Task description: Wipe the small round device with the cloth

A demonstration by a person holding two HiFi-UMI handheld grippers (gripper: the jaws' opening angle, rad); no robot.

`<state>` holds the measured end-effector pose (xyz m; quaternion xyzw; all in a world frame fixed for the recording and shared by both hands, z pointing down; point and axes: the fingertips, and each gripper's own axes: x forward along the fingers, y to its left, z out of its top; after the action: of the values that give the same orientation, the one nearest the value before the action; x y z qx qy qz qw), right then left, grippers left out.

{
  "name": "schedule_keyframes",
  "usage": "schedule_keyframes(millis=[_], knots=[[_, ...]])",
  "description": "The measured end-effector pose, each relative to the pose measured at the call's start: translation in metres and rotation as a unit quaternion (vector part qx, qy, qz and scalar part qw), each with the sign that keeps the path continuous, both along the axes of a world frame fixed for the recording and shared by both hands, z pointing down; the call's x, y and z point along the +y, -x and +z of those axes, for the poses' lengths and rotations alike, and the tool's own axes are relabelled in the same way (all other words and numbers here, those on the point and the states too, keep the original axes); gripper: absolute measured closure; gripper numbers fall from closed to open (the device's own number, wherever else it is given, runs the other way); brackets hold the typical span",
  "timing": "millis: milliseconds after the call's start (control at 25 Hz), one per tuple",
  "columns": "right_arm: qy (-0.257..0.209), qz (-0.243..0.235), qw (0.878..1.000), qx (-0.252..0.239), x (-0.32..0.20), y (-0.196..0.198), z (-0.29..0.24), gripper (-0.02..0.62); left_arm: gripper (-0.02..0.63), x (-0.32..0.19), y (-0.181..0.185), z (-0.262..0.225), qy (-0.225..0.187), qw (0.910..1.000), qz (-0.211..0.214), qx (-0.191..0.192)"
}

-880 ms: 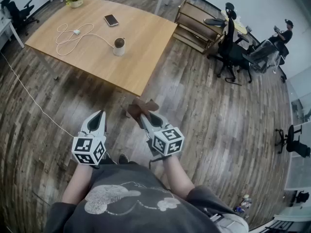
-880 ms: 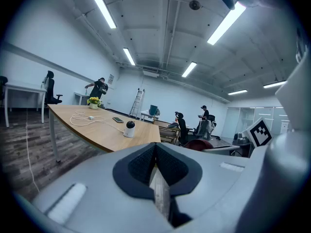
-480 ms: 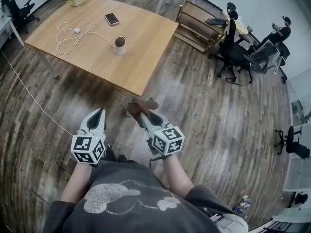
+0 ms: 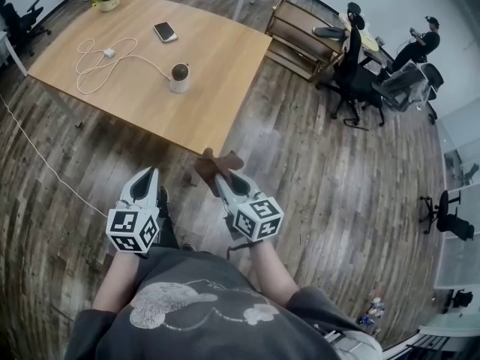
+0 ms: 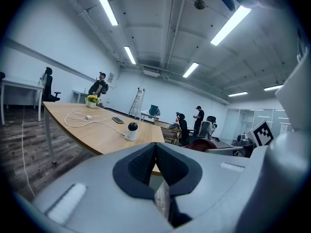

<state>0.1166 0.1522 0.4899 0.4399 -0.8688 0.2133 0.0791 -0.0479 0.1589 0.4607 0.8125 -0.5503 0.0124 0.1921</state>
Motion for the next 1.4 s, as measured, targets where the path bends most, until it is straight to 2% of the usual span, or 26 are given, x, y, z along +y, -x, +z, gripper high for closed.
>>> schedule_keyframes(millis=[400,720,920,1160,1400], knots=[[-0.007,0.020,1.000,0.006,-0.096,0.025,-0.009,0.534,0.588,-0.105,0.021,0.003,0.001,0.9996,0.023,0.014],[-0.003,0.029,1.000,0.011,-0.182,0.059,-0.019,0.534,0.588,-0.196,0.040,0.001,0.011,0.9984,0.053,0.018],[-0.011,0.018,1.000,0.015,-0.238,0.091,-0.024,0.534,0.588,-0.245,0.057,0.001,0.013,0.9978,0.062,0.021],[-0.017,-0.004,1.000,0.023,-0.288,0.135,-0.022,0.534,0.587,-0.278,0.065,0.006,0.003,0.9938,0.111,0.009],[0.001,0.019,0.999,0.031,-0.316,0.139,-0.009,0.534,0.588,-0.295,0.064,0.012,0.018,0.9918,0.126,0.012]])
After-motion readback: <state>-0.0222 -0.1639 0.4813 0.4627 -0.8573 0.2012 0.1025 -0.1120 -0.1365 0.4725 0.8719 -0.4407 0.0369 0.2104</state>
